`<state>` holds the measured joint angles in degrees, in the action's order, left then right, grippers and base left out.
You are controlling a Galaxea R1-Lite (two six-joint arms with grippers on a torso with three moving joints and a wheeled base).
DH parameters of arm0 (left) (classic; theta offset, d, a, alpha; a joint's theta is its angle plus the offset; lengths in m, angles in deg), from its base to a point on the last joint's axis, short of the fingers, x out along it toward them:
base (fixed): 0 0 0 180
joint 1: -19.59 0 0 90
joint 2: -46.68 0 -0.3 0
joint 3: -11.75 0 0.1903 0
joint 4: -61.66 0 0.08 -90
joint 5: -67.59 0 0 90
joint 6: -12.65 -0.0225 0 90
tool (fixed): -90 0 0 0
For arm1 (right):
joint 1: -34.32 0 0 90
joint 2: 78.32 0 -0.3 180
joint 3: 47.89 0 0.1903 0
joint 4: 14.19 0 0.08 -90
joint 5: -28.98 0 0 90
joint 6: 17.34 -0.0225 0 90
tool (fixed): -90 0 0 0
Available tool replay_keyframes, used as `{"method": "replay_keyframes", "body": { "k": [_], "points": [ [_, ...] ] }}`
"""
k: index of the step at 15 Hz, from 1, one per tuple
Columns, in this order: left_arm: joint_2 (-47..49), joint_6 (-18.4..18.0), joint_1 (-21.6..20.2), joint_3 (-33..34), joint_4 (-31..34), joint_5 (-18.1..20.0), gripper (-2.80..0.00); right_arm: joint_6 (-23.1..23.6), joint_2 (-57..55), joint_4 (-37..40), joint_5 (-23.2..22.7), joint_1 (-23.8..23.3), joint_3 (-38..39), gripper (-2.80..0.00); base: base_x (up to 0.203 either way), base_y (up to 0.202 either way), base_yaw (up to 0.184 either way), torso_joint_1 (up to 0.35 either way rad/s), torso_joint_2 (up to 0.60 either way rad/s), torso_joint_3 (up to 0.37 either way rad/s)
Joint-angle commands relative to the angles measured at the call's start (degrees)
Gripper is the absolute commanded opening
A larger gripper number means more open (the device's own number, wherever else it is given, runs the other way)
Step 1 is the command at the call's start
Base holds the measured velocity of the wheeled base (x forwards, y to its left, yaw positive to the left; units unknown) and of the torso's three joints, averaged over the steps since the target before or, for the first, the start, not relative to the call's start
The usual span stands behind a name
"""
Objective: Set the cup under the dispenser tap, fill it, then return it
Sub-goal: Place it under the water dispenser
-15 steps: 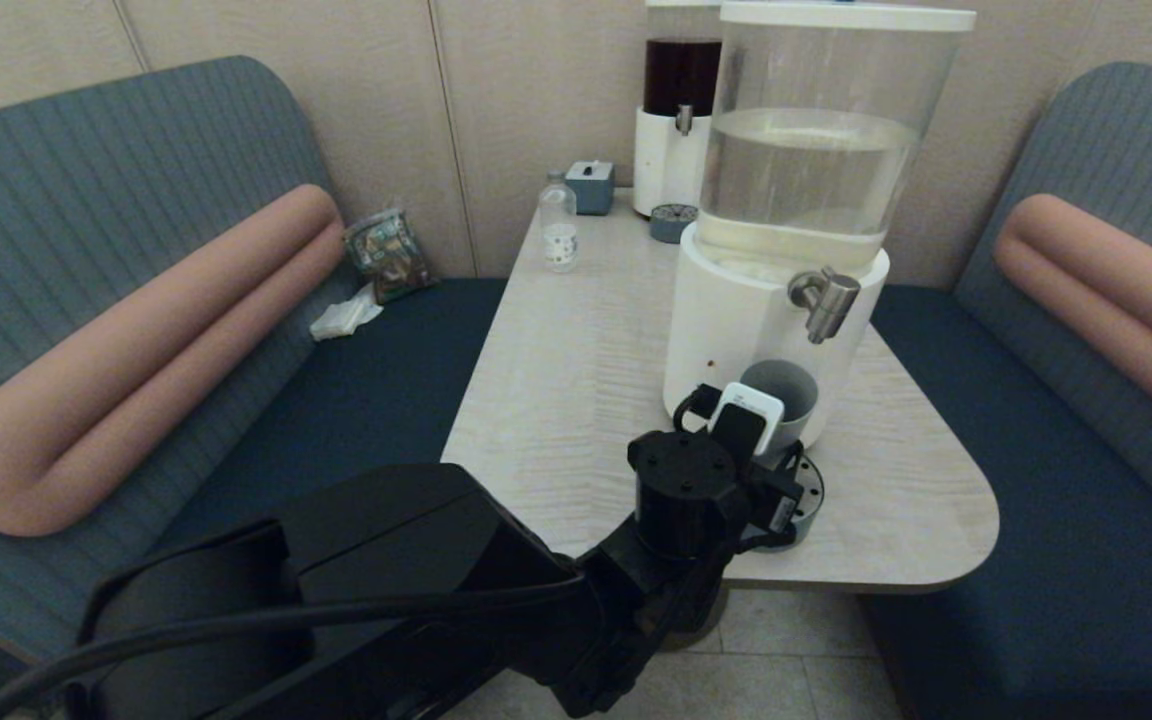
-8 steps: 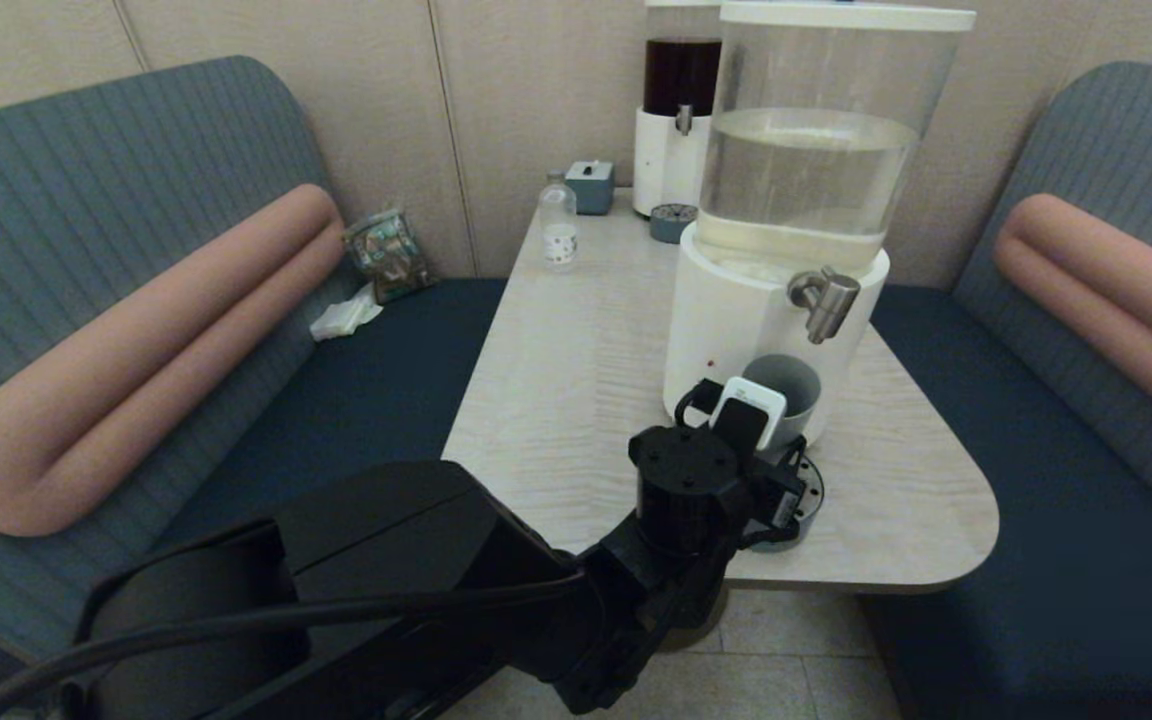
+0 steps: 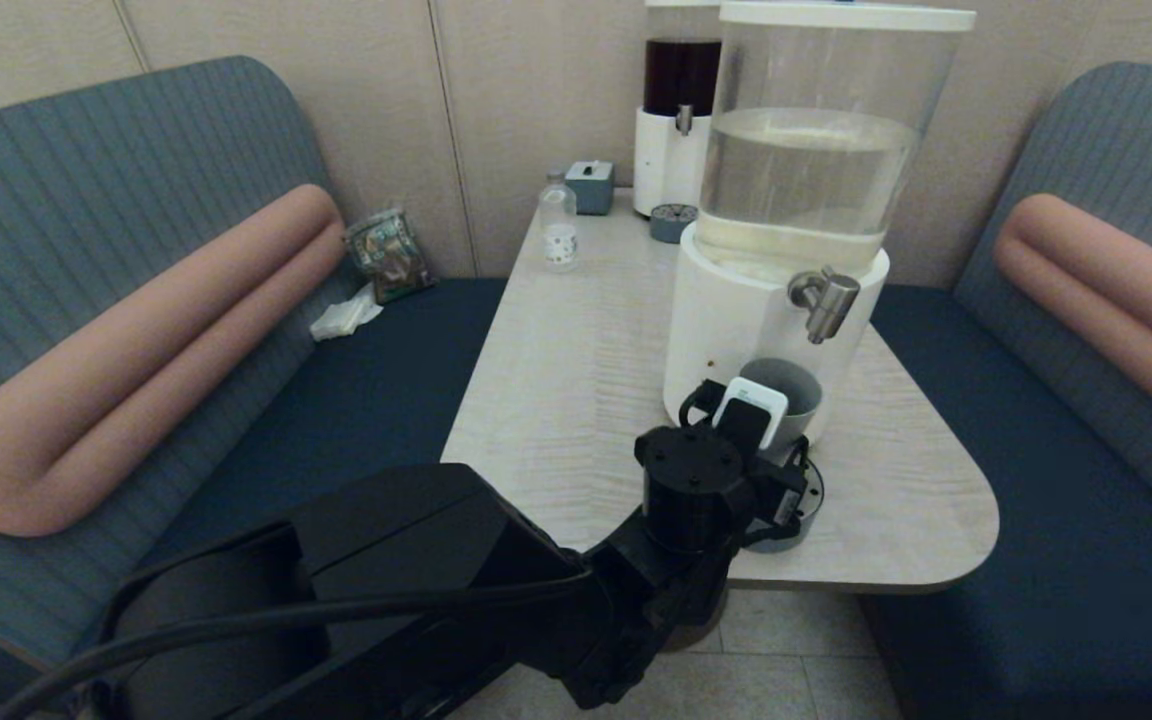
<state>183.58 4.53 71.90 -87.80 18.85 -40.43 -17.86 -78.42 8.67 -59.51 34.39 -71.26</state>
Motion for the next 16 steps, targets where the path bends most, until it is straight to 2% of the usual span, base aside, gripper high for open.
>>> {"method": "replay_keyframes", "body": {
  "k": [1,9,14,16],
  "points": [
    [0.2,-0.1,0.0,-0.2,-0.3,-0.1,0.00,0.0,-0.1,0.0,0.0,0.0,0.0,-2.80,0.000,0.000,0.000,0.000,0.00,0.000],
    [-2.3,0.0,0.0,1.8,-0.9,-0.2,0.00,0.0,-0.1,0.0,0.0,0.0,0.0,-2.80,0.000,0.000,0.000,0.000,0.00,0.000],
    [-8.1,0.0,0.4,11.2,-3.3,-0.3,0.00,0.0,0.0,0.0,0.0,-0.1,0.0,-2.80,0.000,0.000,0.000,0.000,0.00,0.000],
    [-10.2,-0.1,1.0,16.4,-6.1,-1.4,0.00,0.0,0.0,0.0,0.0,0.0,0.0,-2.80,0.000,0.000,0.000,0.000,0.00,0.000]
  ]
}}
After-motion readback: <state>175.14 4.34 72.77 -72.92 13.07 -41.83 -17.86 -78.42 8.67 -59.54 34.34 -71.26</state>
